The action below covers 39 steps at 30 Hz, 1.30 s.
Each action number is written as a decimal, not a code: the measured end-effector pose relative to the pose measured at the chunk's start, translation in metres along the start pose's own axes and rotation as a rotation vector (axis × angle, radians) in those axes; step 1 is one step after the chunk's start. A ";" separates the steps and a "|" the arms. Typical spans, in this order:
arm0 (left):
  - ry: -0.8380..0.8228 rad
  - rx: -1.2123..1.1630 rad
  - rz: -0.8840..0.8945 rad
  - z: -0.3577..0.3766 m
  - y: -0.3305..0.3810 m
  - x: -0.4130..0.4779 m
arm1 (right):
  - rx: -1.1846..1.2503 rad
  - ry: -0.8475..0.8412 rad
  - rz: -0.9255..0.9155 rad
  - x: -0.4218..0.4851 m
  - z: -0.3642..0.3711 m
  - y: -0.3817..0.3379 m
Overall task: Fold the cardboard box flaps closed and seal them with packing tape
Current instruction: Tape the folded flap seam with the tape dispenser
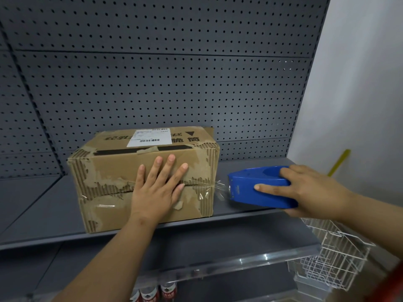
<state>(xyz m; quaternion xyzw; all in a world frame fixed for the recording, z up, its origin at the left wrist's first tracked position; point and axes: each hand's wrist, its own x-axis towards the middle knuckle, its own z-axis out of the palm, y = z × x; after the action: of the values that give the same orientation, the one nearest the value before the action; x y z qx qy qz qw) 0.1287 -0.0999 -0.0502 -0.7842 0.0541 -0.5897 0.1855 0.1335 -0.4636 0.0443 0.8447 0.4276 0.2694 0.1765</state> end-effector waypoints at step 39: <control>-0.122 -0.020 -0.068 -0.003 -0.007 0.005 | -0.126 -0.144 0.063 0.026 0.010 -0.020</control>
<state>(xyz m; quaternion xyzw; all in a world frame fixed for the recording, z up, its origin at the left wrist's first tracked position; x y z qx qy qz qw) 0.1266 -0.0958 -0.0426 -0.8219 0.0220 -0.5460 0.1606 0.1392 -0.4314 0.0339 0.8620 0.3694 0.2396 0.2513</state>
